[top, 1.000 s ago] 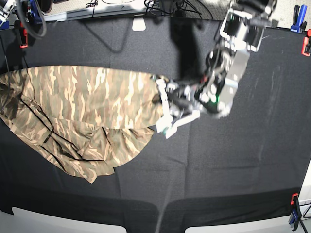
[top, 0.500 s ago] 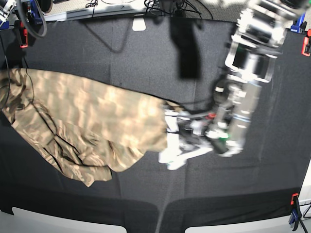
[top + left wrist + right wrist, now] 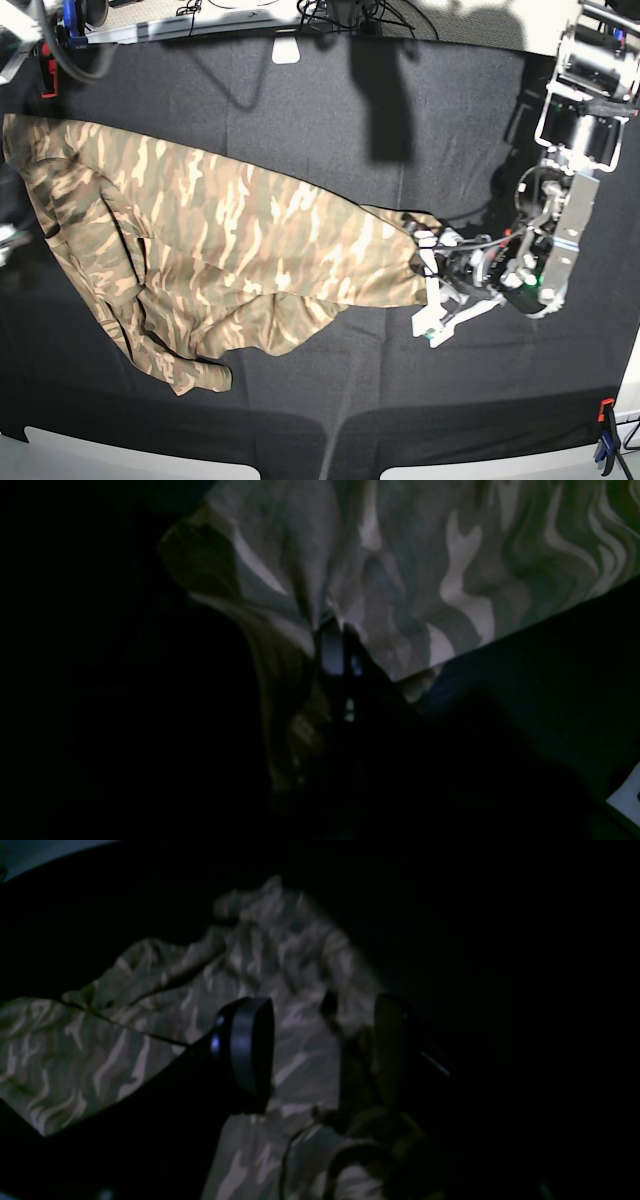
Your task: Layout the t-shirt on the table in an organized manner, then fold the t-shirt properly
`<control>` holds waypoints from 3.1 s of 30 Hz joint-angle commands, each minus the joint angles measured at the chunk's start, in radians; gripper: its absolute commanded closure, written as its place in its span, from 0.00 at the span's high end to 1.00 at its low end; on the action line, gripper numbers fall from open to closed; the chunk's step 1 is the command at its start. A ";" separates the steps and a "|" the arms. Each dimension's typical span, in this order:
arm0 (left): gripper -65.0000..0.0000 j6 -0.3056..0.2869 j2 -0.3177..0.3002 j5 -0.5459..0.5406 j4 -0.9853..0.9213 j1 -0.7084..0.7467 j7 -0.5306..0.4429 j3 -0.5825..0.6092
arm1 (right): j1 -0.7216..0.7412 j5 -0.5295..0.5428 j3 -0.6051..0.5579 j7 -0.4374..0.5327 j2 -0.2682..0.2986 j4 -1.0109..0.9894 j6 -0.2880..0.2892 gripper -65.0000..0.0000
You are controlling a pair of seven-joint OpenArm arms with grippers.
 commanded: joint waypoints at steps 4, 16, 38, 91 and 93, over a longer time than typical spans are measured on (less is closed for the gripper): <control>0.00 -0.002 -0.037 0.012 0.016 -0.031 -0.008 -0.006 | 0.016 -0.017 0.008 0.026 -0.069 0.017 0.006 0.47; 0.00 -0.020 -0.300 -0.069 0.016 -0.021 0.045 -0.006 | 0.016 -0.019 0.008 0.023 -0.110 0.018 0.006 0.47; 0.00 -0.100 -0.535 -0.233 0.016 0.128 0.071 -0.006 | 0.017 -0.015 0.008 0.000 -0.130 0.018 0.006 0.47; 0.09 0.139 -0.452 0.270 0.016 0.095 -0.269 -0.006 | 0.016 -0.015 0.008 -0.047 -0.146 0.018 0.006 0.47; 0.03 0.139 -0.452 0.264 0.016 0.087 -0.267 -0.006 | 0.017 -0.015 0.008 -0.047 -0.146 0.018 0.006 0.47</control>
